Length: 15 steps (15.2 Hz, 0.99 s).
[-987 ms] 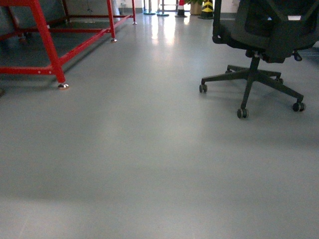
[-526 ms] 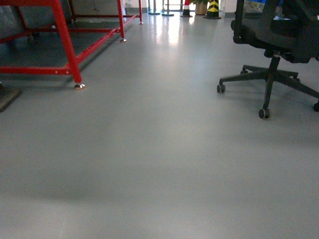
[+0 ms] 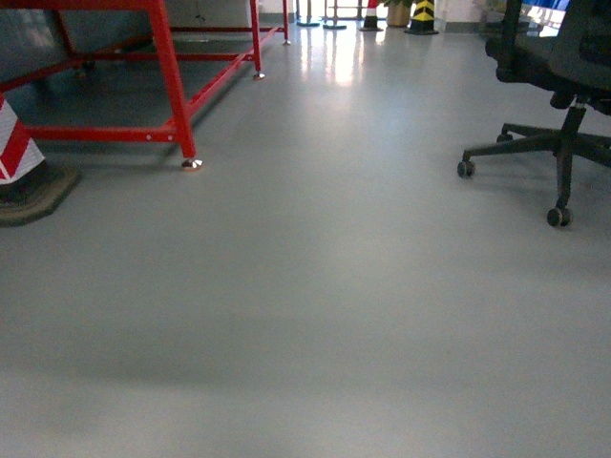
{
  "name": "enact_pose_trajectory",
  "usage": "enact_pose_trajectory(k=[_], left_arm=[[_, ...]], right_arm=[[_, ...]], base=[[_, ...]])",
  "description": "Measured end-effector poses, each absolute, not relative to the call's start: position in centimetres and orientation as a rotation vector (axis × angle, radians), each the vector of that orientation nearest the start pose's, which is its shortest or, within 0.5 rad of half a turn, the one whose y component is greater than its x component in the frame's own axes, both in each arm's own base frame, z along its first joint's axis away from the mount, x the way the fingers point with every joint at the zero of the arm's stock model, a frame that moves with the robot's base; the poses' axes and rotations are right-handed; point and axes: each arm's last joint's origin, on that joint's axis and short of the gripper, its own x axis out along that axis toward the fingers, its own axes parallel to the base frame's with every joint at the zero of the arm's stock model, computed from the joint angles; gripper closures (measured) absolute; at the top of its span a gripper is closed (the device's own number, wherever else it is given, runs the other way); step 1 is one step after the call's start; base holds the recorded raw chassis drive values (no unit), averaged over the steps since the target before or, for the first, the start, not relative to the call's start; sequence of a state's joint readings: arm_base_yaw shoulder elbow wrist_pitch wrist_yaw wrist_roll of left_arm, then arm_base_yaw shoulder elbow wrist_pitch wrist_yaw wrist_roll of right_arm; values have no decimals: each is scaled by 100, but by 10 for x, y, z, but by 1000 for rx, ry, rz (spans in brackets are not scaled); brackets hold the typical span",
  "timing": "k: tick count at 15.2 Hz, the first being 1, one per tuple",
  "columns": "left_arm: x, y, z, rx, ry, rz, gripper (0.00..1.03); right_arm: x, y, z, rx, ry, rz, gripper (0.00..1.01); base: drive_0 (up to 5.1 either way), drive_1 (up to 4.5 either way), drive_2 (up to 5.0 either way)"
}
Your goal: Pick capacitor and pack into box
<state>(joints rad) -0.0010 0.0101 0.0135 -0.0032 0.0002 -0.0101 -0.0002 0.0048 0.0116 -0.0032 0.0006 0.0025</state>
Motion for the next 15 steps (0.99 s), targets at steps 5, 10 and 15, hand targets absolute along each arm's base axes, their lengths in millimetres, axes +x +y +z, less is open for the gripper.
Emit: enact_pose_trajectory(k=[5,10,15], left_arm=[[98,0,167,-10,4,-1,59],[98,0,167,-10,4,0,59],[98,0,167,-10,2,-1,59]], right_arm=[[97,0,167,2,-2,0,3],[97,0,167,2,-3,0,3],[97,0,167,2,-5,0,3]], base=[[-506,240,240],[-507,238,238],[-507,238,238]])
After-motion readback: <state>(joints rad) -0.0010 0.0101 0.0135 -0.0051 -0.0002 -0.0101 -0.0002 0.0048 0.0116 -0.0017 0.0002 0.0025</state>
